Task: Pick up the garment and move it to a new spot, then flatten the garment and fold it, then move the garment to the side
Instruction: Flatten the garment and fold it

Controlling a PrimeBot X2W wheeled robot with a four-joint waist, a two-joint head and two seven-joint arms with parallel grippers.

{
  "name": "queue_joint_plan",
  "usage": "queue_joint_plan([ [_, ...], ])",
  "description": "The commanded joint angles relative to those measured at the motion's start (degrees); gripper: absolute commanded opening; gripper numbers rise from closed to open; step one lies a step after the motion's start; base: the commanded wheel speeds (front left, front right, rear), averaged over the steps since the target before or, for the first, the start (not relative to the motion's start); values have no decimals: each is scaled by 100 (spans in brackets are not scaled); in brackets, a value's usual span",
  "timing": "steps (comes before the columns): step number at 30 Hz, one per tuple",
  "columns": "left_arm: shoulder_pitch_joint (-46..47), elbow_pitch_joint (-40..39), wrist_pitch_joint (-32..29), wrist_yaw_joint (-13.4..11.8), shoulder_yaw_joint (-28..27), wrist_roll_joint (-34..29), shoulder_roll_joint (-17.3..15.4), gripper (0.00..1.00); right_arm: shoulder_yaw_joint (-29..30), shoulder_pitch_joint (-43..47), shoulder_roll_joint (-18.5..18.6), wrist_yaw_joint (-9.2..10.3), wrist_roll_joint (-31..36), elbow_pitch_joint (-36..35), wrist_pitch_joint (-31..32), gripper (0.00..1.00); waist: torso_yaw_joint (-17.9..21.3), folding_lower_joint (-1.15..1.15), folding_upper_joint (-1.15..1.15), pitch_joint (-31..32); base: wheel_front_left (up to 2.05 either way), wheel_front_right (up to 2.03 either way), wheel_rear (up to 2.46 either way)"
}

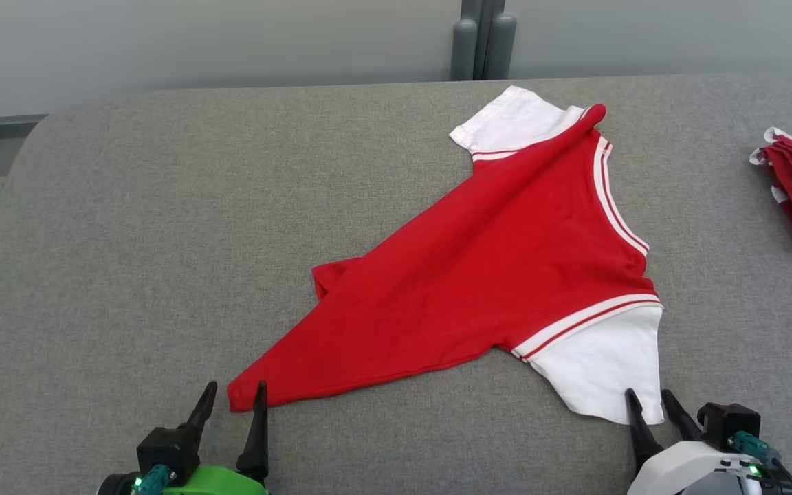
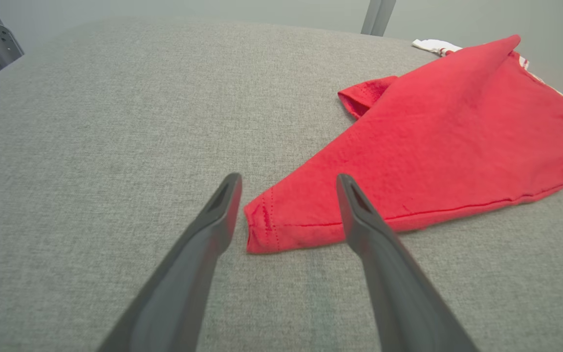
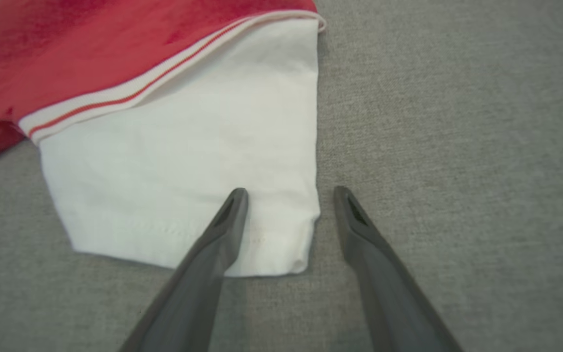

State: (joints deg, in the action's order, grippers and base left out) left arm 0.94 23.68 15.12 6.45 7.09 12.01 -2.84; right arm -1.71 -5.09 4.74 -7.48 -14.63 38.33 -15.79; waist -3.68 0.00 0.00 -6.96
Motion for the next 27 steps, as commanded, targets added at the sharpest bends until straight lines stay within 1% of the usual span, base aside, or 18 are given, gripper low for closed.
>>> queue_joint_plan([
  [1, 67, 1, 1, -24, -36, -13, -13, 100, -124, 80, -34, -1, -77, 260, 121, 0, 9, 0, 0, 7, 0, 0, 0],
  [3, 52, 4, 0, -23, -42, 8, -13, 100, -215, 69, 1, -1, -128, 340, 123, 0, 27, 0, 0, 8, 0, 0, 0],
  [6, 55, 18, 1, -28, -37, 60, -13, 100, -198, 97, 153, 6, -196, 352, 122, 0, 70, 0, 0, 27, 0, 0, 0],
  [10, 50, 21, 1, -40, -5, 123, -13, 100, -14, 197, 348, 15, -226, 171, 108, 0, 133, 0, 0, 53, 0, 0, 0],
  [17, 36, 222, 0, -29, 11, 378, -13, 100, 153, 358, 518, 11, -219, -133, 87, 0, 289, 0, 0, 68, 0, 0, 0],
  [21, 81, 464, 1, 0, 52, 588, -14, 100, 133, 378, 557, 9, -237, -194, 75, 0, 386, 0, 0, 57, 0, 0, 0],
  [27, -24, 545, 1, 46, 223, 966, -13, 100, 140, 224, 525, 10, -229, -165, 74, 0, 446, 0, 0, 50, 0, 0, 0],
])
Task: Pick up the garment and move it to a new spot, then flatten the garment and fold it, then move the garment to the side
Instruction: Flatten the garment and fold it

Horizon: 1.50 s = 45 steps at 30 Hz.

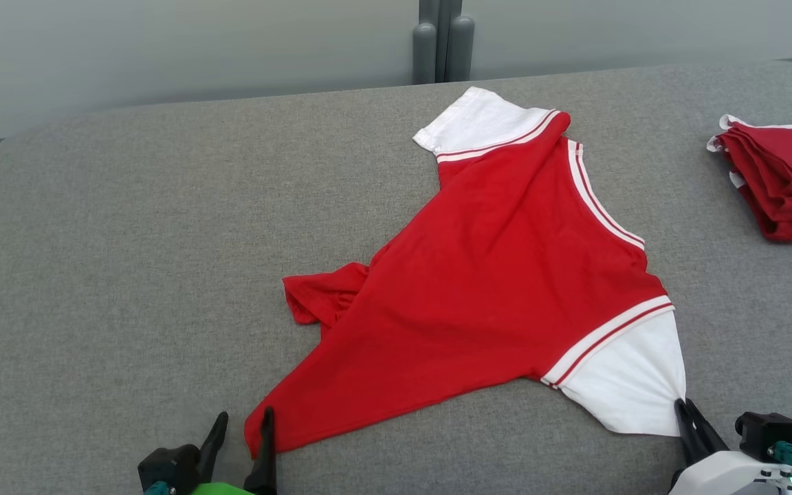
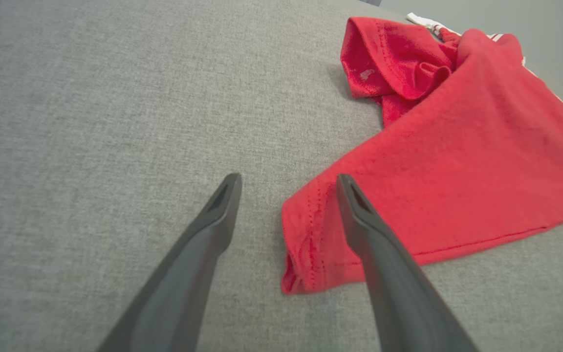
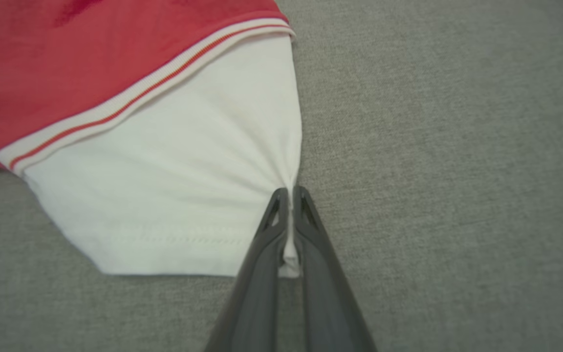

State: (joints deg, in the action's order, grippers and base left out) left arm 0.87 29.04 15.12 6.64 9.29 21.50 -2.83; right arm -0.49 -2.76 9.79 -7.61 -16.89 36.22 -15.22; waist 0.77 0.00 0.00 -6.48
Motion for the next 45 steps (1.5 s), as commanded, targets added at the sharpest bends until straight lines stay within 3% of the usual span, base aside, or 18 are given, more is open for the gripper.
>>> queue_joint_plan([
  [1, -50, 12, 1, 28, 51, 55, -14, 100, 22, -15, 20, 23, -13, 45, 17, 0, -1, 0, 0, 4, 0, 0, 0],
  [27, -350, -184, 1, 73, 480, 115, -15, 100, 60, 119, -18, 17, 3, -140, 10, 0, -93, 0, 0, 112, 0, 0, 0],
  [29, -355, -171, 1, 75, 479, 99, -15, 82, 60, 114, -32, 17, 11, -141, 10, 0, -99, 0, 0, 122, 0, 0, 0],
  [32, -327, -71, 1, 80, 507, 99, -15, 62, 53, 103, -45, 17, 19, -147, 10, 0, -109, 0, 0, 130, 0, 0, 0],
  [33, -299, -28, 0, 81, 525, 92, -15, 47, 48, 100, -47, 17, 22, -149, 10, 0, -109, 0, 0, 134, 0, 0, 0],
  [35, -244, 25, 1, 76, 531, 80, -16, 30, 36, 88, -52, 17, 23, -158, 10, 0, -105, 0, 0, 141, 0, 0, 0],
  [36, -223, 66, 0, 78, 546, 28, -15, 12, 31, 80, -54, 17, 25, -165, 10, 0, -100, 0, 0, 146, 0, 0, 0],
  [37, -205, 98, 1, 80, 560, 18, -14, 3, 28, 75, -56, 17, 20, -175, 10, 0, -93, 0, 0, 153, 0, 0, 0],
  [45, -72, 221, 1, 90, 676, 118, -14, 0, 29, 105, -92, 17, -20, -359, 9, 0, -31, 0, 0, 287, 0, 0, 0],
])
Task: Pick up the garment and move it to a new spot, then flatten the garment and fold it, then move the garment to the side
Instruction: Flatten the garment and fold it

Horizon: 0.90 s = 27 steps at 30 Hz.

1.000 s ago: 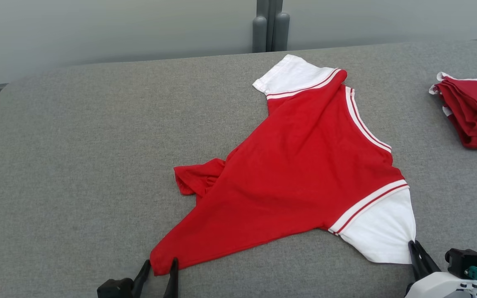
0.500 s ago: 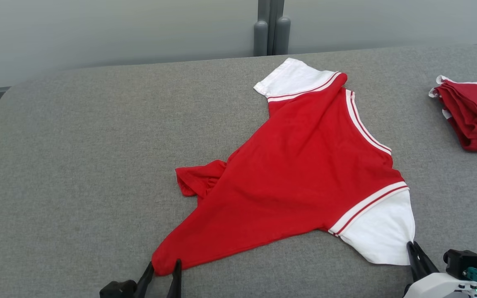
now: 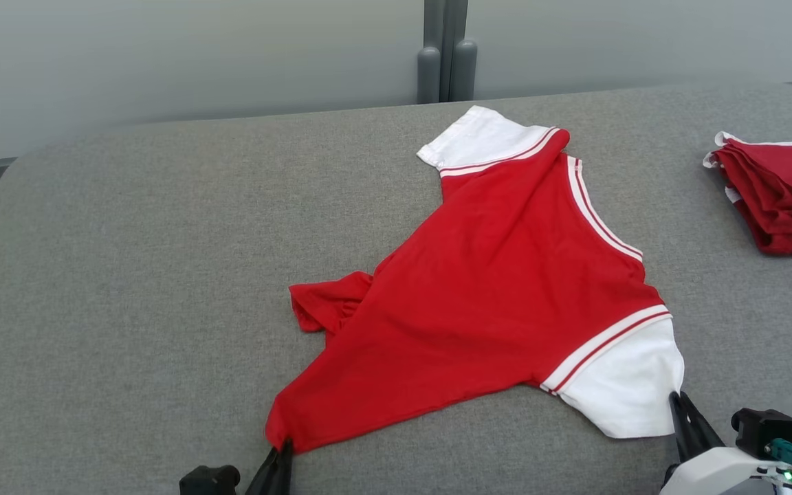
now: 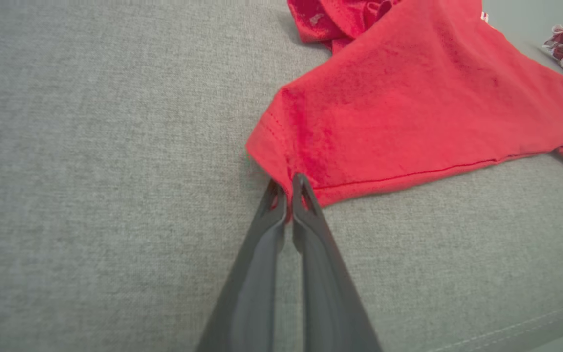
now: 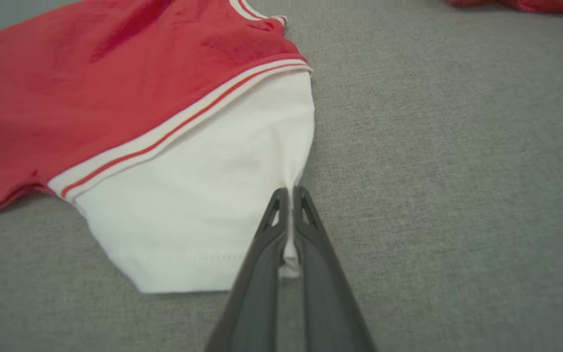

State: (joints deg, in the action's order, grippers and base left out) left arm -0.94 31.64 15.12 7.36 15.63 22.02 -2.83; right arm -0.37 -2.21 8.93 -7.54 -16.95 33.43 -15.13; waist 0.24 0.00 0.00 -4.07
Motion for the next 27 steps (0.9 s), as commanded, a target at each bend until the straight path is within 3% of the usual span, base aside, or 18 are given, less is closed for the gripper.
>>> queue_joint_plan([
  [1, 123, -75, 1, 17, 60, 89, -14, 0, 33, 47, -9, 11, -33, -144, 1, 0, 25, 0, 0, 73, 0, 0, 0],
  [7, 394, -749, 1, 18, -50, 28, -245, 0, -130, -172, -17, 9, -191, -802, 0, 0, 23, 0, 0, 324, 0, 0, 0],
  [16, 1961, -1192, 1, 12, 400, -51, -1544, 0, -798, -1650, 592, 9, -354, -1536, -7, 0, -3, 0, 0, 555, 0, 0, 0],
  [22, 3561, -915, -218, 12, 913, 196, -2330, 0, -1191, -3207, 1144, 9, -342, -1383, 73, 0, 41, 0, 0, 691, 0, 0, 0],
  [27, 4566, -695, -530, 12, 1383, 383, -2661, 0, -1606, -4319, 1409, 9, -291, -1126, 302, 0, 159, 0, 0, 489, 0, 0, 0],
])
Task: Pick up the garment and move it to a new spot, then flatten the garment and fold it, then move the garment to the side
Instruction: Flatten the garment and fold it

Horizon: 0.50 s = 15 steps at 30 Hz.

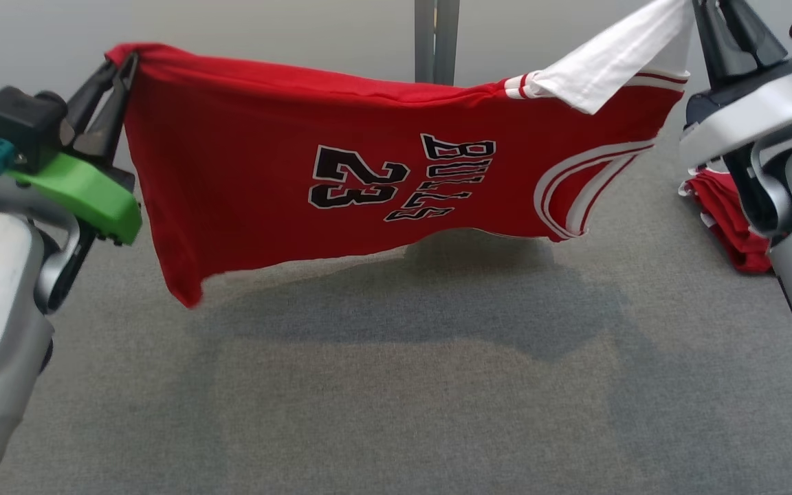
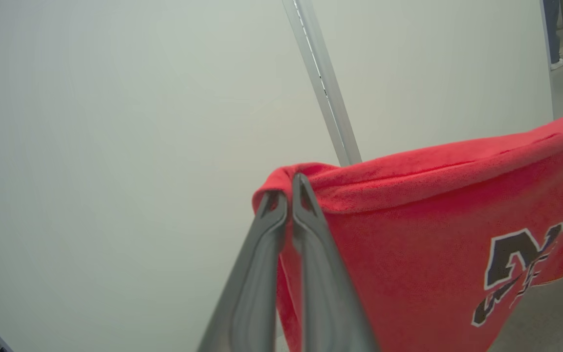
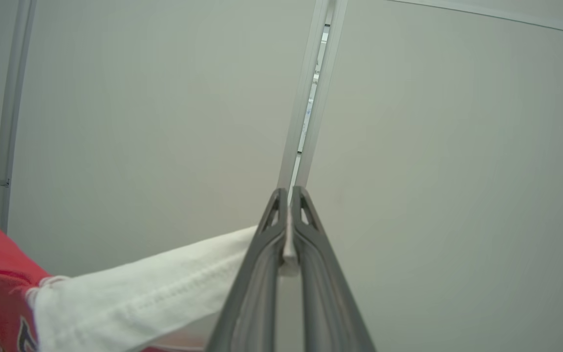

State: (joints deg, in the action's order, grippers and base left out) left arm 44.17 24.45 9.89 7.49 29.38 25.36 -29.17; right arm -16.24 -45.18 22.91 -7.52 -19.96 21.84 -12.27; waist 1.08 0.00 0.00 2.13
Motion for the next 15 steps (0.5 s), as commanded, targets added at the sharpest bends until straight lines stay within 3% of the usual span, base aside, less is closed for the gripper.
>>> queue_joint_plan([
  [1, 210, 92, -24, -1, 65, 90, -59, 0, -110, -196, 25, 7, -13, 109, 68, 0, 98, 0, 0, -196, 0, 0, 0],
  [8, 1267, 408, -211, -1, 362, 215, -180, 0, -657, -1495, 223, 8, -17, 440, 321, 0, 198, 0, 0, -1226, 0, 0, 0],
  [15, 2623, 788, -131, -4, 769, -202, -161, 0, -681, -2912, 421, 8, 165, 888, 407, 0, 55, 0, 0, -2297, 0, 0, 0],
])
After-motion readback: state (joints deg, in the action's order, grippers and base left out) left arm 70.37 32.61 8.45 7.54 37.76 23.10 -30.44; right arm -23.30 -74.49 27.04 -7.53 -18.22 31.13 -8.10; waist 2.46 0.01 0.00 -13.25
